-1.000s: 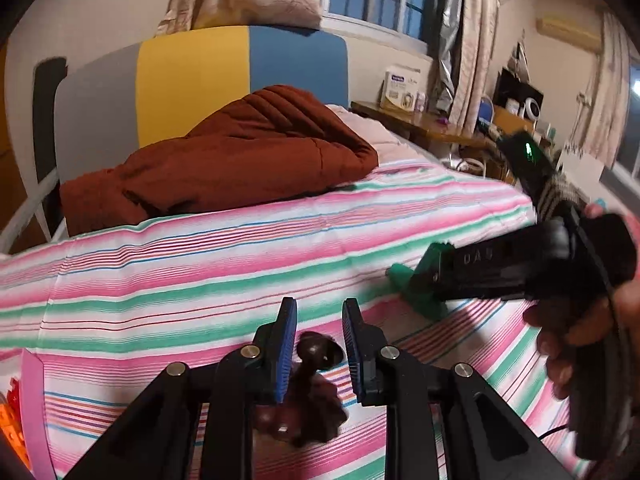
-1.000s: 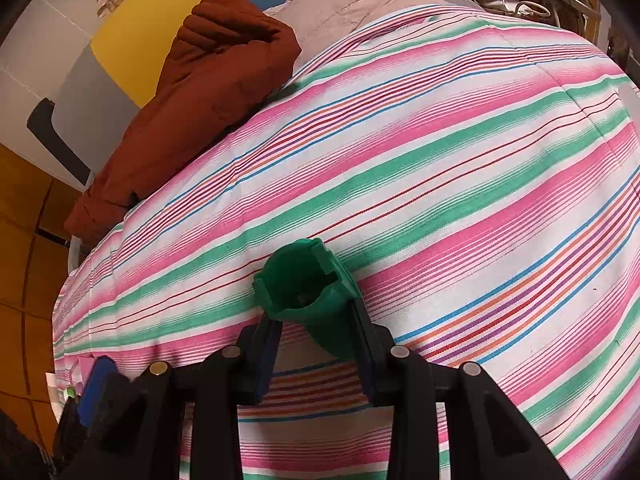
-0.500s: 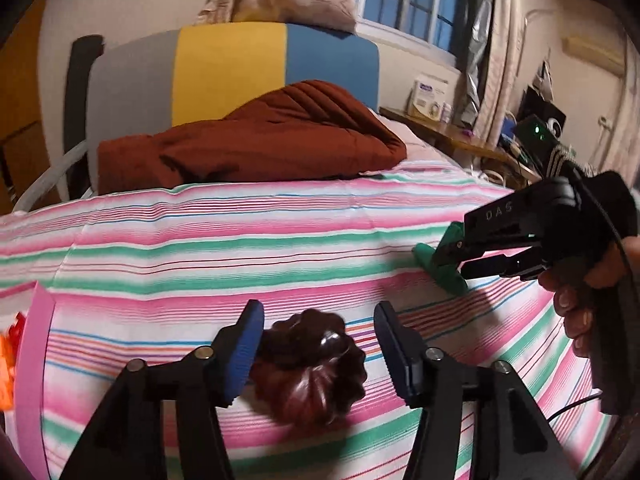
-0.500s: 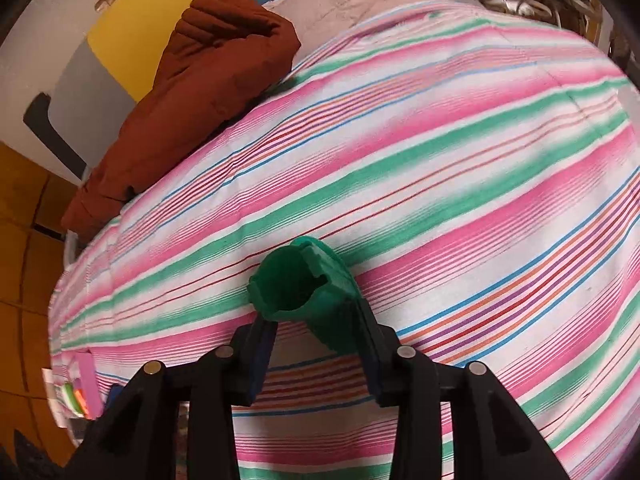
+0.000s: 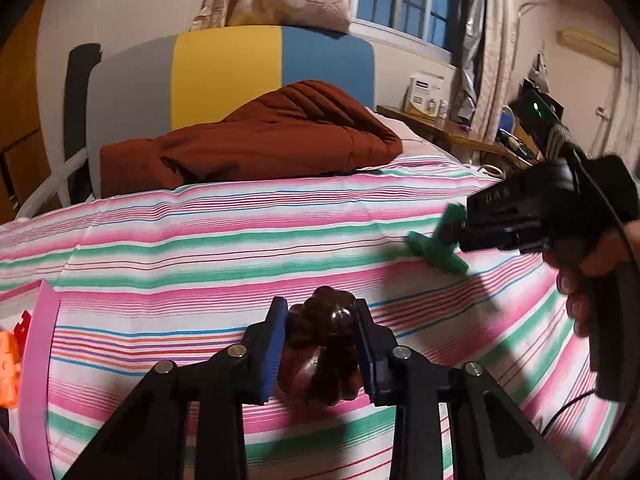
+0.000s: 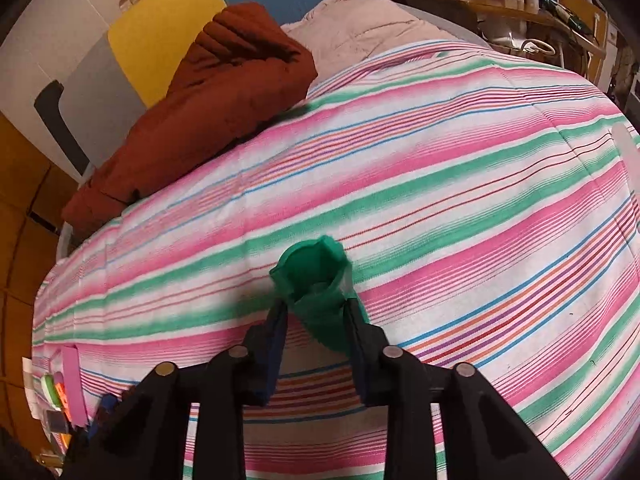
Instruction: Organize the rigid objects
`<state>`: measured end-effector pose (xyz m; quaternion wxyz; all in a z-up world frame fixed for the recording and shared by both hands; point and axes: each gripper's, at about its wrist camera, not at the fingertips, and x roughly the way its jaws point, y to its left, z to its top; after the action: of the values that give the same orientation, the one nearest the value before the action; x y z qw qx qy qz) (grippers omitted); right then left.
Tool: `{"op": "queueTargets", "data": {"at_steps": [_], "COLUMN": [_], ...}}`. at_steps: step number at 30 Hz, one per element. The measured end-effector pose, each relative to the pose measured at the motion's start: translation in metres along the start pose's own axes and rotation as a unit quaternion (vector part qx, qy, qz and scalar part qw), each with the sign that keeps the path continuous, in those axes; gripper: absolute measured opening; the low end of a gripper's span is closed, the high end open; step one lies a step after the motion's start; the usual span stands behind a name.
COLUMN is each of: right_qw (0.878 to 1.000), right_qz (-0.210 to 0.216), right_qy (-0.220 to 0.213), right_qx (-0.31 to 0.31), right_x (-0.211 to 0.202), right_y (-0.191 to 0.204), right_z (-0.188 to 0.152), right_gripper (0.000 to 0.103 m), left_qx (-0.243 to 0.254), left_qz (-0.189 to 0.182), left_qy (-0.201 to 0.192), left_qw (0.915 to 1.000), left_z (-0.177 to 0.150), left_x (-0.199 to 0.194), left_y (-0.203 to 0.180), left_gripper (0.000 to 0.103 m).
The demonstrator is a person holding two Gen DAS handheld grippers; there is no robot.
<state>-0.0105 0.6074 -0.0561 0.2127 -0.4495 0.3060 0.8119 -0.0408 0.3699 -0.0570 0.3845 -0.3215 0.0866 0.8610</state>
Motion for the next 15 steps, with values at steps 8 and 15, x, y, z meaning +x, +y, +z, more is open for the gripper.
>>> {"op": "queueTargets", "data": {"at_steps": [8, 15], "right_qw": [1.0, 0.998], "right_qz": [0.025, 0.038], "right_qy": [-0.011, -0.019], "right_qx": [0.013, 0.043], "right_x": [-0.012, -0.027], "right_y": [-0.002, -0.017], "right_z": [-0.001, -0.012], "right_gripper": [0.011, 0.01], "left_qx": [0.007, 0.029], "left_qz": [0.003, 0.007], "left_qy": [-0.007, -0.012], "left_qw": [0.9999, 0.9995], "left_z": [-0.005, -0.01], "left_x": [-0.004, -0.01], "left_y": [-0.001, -0.005], "left_gripper": [0.027, 0.024]}}
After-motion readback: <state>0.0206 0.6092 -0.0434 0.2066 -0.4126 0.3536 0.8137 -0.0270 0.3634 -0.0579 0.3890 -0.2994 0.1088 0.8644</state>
